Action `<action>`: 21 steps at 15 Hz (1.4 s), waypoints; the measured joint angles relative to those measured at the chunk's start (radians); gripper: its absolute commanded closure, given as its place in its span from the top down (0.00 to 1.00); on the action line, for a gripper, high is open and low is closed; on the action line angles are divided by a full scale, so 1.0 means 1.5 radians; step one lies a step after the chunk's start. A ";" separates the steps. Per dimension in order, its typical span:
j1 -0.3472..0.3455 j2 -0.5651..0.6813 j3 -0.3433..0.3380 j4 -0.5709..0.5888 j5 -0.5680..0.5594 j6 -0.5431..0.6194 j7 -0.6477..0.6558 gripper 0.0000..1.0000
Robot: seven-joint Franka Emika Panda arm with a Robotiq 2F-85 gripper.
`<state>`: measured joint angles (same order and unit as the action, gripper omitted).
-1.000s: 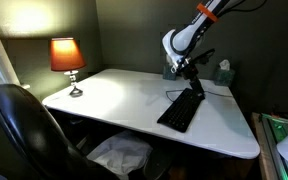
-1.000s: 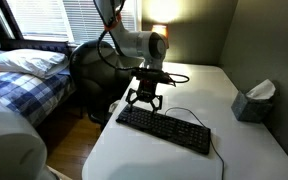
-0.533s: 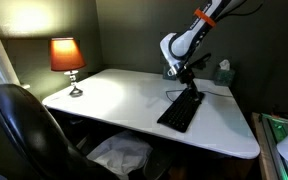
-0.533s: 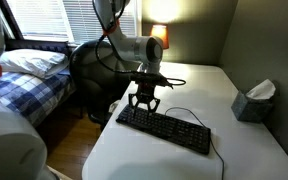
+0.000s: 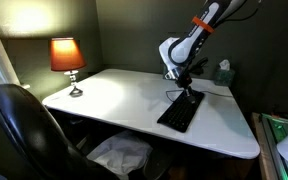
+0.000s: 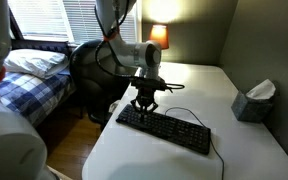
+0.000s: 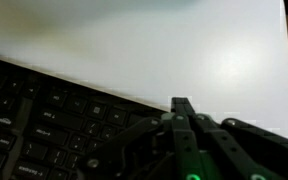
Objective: Press a key on the keyboard.
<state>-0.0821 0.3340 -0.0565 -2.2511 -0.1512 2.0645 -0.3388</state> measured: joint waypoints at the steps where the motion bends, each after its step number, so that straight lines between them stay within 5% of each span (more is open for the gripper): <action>1: 0.000 0.003 0.000 0.000 0.000 0.003 0.000 0.00; 21: -0.017 0.028 -0.001 0.014 0.007 0.046 0.001 0.00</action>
<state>-0.1075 0.3757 -0.0577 -2.2306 -0.1410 2.1328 -0.3379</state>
